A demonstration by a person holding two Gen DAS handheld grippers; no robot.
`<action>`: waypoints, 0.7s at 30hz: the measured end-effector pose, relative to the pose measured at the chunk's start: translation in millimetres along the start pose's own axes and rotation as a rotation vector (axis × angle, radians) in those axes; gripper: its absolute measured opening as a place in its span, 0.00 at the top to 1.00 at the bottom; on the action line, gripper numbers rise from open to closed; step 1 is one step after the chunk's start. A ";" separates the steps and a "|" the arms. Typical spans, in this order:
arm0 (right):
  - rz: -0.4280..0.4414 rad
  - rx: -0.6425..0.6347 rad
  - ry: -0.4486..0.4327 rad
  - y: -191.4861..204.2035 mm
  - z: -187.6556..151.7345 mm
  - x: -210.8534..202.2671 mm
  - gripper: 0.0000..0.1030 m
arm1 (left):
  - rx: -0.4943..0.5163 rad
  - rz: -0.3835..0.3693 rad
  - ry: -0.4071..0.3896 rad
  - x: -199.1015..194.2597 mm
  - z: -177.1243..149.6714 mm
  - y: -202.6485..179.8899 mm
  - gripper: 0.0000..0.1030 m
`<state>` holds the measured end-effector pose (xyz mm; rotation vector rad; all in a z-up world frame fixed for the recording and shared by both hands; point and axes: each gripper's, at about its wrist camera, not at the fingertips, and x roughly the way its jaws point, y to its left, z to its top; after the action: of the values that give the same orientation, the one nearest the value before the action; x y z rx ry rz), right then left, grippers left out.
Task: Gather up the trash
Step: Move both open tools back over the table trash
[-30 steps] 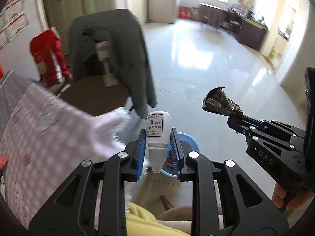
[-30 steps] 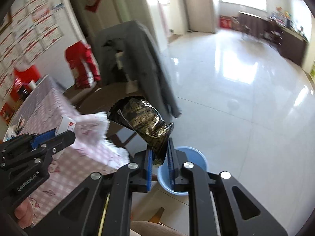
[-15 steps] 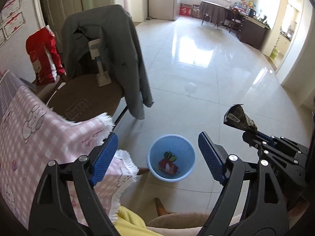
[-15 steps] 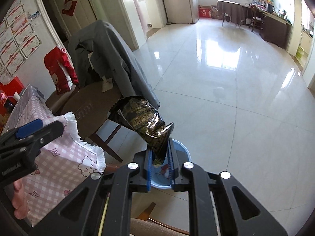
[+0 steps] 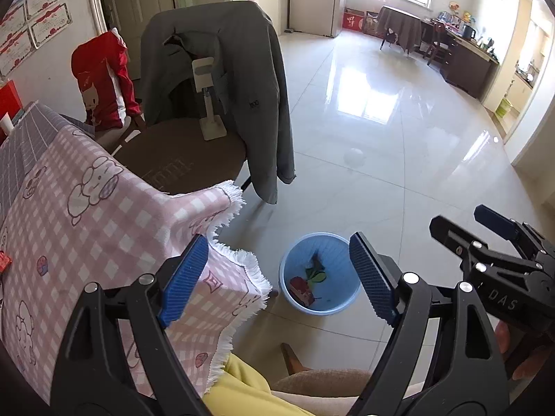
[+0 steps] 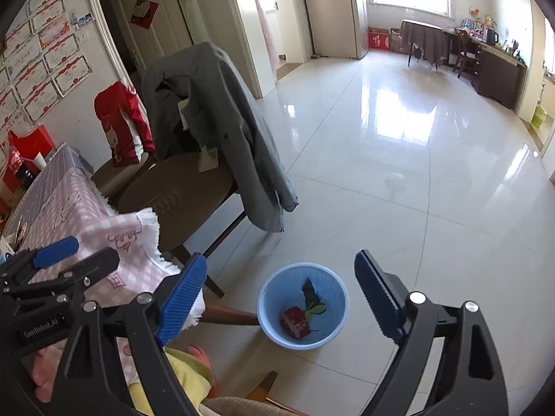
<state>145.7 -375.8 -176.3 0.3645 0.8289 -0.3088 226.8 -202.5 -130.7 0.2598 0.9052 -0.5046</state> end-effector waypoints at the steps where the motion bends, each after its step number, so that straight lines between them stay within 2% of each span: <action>1: -0.003 0.003 0.003 0.5 -0.8 0.3 0.17 | 0.000 0.001 -0.004 -0.8 -0.6 0.0 0.20; 12: 0.009 0.002 0.017 9.8 -6.1 -9.2 0.17 | -0.013 -0.015 -0.013 -10.5 -8.1 5.5 0.20; 21: 0.041 -0.049 -0.011 41.7 -10.9 -28.1 0.17 | -0.058 0.005 -0.063 -40.1 -20.1 27.6 0.20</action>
<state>137.5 -330.4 -153.6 0.3330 0.8159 -0.2518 206.8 -158.1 -110.4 0.1926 0.8567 -0.4792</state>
